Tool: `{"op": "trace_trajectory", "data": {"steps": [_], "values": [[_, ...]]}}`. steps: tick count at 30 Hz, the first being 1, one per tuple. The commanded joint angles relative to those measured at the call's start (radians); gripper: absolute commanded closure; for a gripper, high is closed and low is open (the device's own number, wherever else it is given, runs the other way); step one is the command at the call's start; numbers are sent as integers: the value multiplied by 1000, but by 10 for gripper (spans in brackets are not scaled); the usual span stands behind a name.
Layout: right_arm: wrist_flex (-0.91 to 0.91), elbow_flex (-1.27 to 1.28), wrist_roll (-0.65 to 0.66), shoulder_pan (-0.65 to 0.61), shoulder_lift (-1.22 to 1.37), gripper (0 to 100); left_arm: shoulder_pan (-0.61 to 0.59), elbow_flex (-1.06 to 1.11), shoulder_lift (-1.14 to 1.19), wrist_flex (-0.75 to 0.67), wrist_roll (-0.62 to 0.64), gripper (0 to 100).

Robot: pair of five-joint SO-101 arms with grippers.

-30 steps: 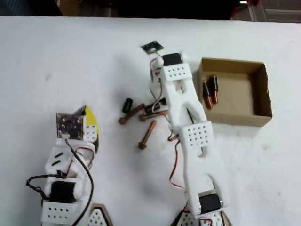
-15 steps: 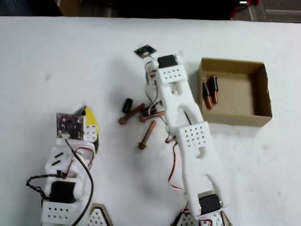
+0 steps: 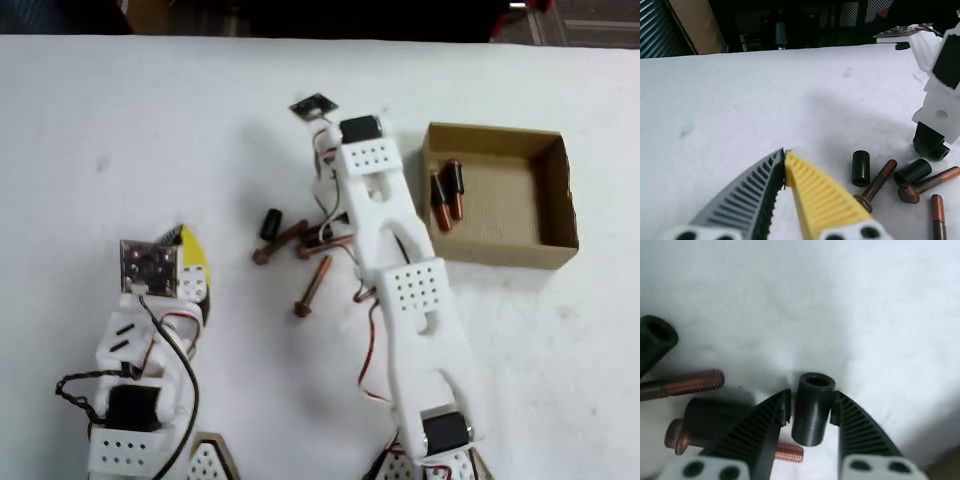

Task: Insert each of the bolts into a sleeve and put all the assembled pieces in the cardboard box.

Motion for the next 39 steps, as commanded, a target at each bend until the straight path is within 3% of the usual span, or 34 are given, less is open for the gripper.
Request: {"op": "trace_trajectory", "data": {"steps": [1,35,39], "values": [[8,3,11,22,5,976,-4,2,-12,-6,-12,976],[38,-49,5,71,-260,982,-4,-2,-12,-6,-14,977],[38,-49,-66,71,-282,982,-4,-2,-12,-6,-12,978]]}}
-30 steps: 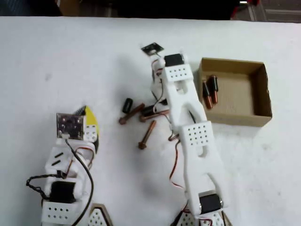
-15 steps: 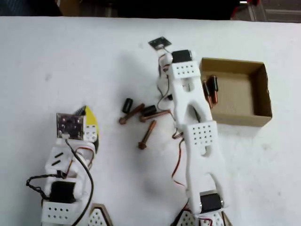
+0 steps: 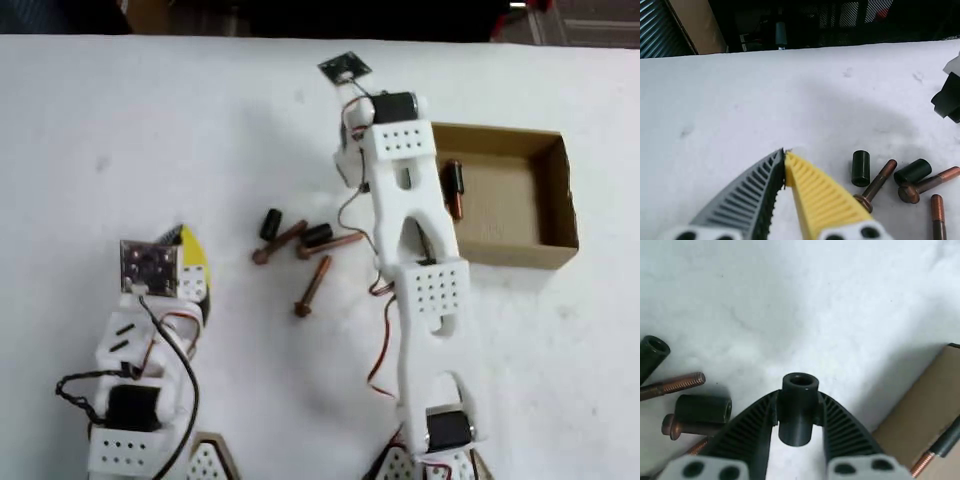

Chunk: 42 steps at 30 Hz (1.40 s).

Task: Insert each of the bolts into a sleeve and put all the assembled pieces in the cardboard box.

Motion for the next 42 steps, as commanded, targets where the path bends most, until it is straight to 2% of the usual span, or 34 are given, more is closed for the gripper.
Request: {"op": "trace_trajectory", "data": {"steps": [1,9,20,28,42], "values": [[27,-25,-60,4,-97,982,-4,-2,-12,-6,-12,978],[30,11,-72,-5,-153,982,-4,0,-12,-6,-12,979],[25,341,-68,-5,-443,982,-4,0,-12,-6,-12,979],[25,448,-72,-7,-582,982,-4,2,-12,-6,-12,977],[25,758,-69,-154,-938,982,-4,2,-12,-6,-12,977]]}}
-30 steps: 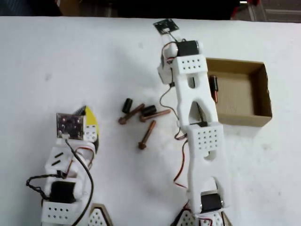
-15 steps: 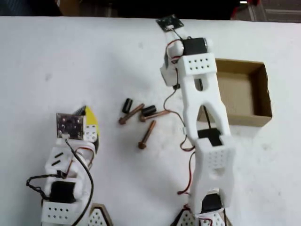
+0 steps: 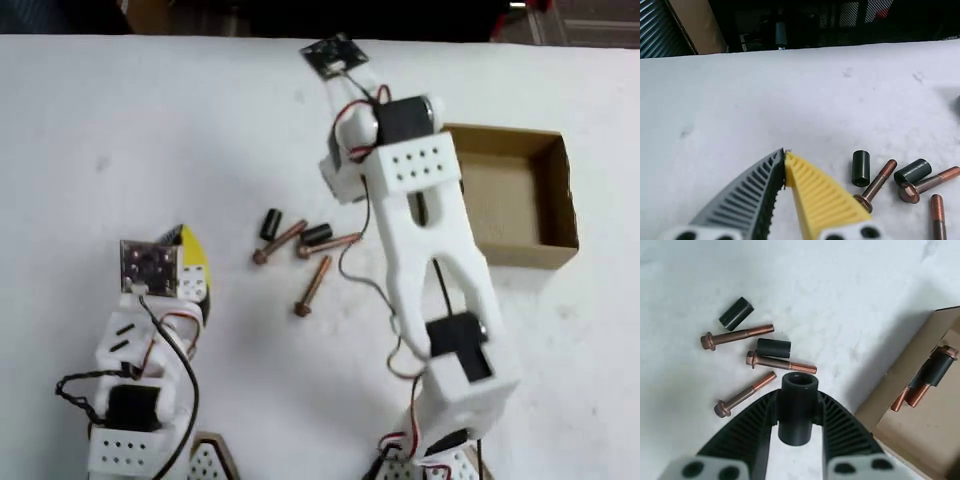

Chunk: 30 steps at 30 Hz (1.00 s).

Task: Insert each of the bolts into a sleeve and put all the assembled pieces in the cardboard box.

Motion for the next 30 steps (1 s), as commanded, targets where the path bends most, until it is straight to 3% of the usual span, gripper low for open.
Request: {"op": "trace_trajectory", "data": {"steps": [1,19,30], "values": [[22,58,-5,-35,-154,982,-4,2,-12,-6,-12,977],[19,382,-3,-48,-630,981,-4,11,-12,-21,-14,976],[-127,669,-3,-42,-871,981,-4,11,-12,-21,-14,976]]}}
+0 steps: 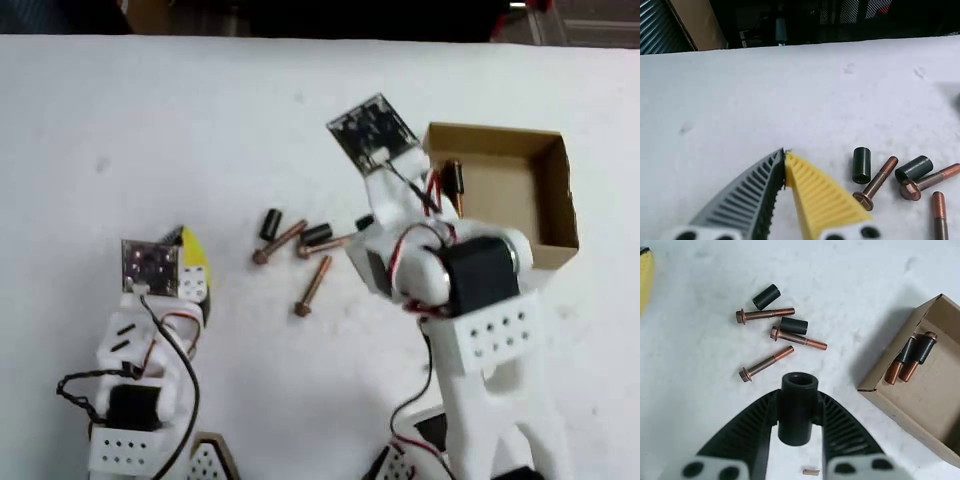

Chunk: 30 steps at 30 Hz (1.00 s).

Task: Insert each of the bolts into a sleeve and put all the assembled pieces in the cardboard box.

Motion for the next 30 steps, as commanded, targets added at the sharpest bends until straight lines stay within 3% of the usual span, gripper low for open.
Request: {"op": "trace_trajectory", "data": {"steps": [1,11,30], "values": [[-85,81,-3,-2,-93,981,-4,-3,-13,-21,-14,976],[-265,376,-3,-2,-292,981,-4,-3,-13,-21,-14,976],[-414,680,-3,-1,-581,981,-2,-3,-13,-20,-14,976]]}}
